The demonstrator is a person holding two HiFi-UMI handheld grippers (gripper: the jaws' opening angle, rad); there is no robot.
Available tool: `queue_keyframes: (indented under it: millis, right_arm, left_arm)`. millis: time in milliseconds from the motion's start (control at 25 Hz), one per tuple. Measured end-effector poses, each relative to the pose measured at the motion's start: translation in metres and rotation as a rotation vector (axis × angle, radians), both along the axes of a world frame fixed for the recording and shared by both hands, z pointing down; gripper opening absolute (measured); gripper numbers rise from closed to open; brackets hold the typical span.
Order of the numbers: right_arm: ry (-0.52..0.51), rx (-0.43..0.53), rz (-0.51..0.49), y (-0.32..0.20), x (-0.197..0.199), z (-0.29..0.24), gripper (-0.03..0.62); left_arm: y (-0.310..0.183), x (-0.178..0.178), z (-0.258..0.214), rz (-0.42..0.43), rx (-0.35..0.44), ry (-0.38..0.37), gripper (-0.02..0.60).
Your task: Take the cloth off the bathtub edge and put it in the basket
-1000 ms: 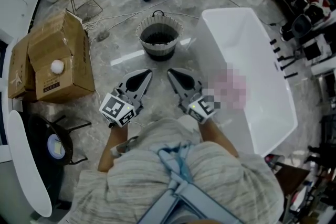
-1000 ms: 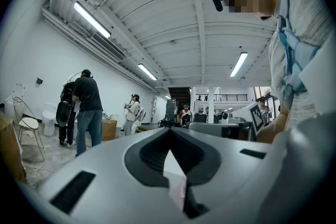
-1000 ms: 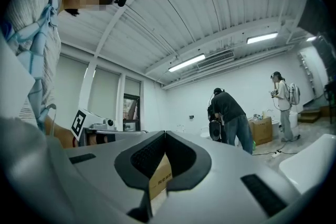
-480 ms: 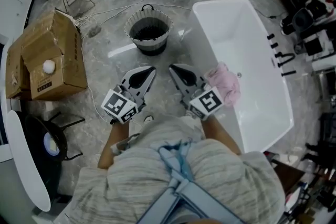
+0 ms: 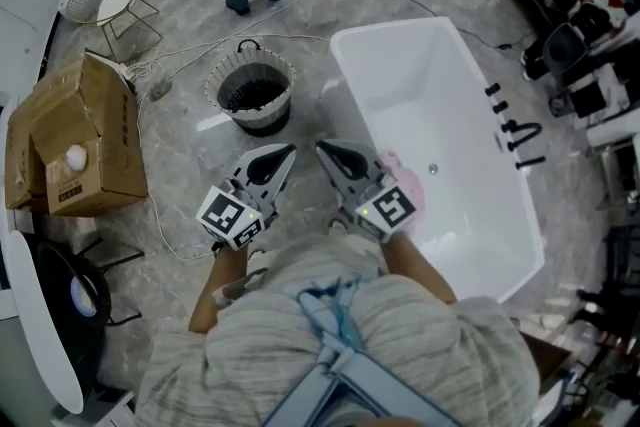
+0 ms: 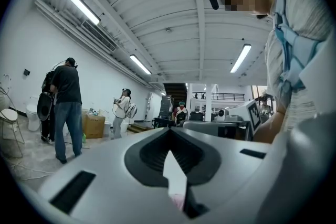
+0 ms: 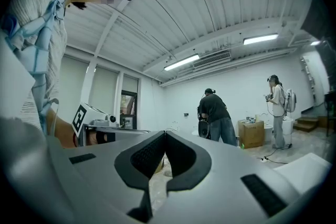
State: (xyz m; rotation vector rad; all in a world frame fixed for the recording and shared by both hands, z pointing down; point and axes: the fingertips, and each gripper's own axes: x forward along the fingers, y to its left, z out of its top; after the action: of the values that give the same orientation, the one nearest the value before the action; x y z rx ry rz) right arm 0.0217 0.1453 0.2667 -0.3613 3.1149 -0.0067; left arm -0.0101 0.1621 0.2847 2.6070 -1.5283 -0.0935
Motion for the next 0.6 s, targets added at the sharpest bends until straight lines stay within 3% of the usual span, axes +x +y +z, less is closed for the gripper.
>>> queue_keyframes:
  millis: [240, 600]
  right_arm:
    - [-0.011, -0.012, 0.012, -0.047, 0.049, 0.003, 0.003]
    - [-0.004, -0.038, 0.034, -0.086, 0.092, 0.020, 0.003]
  left_arm:
    - [-0.042, 0.048, 0.005, 0.004, -0.014, -0.004, 0.003]
    - [-0.079, 0.085, 0.011, 0.021, -0.017, -0.031, 0.003]
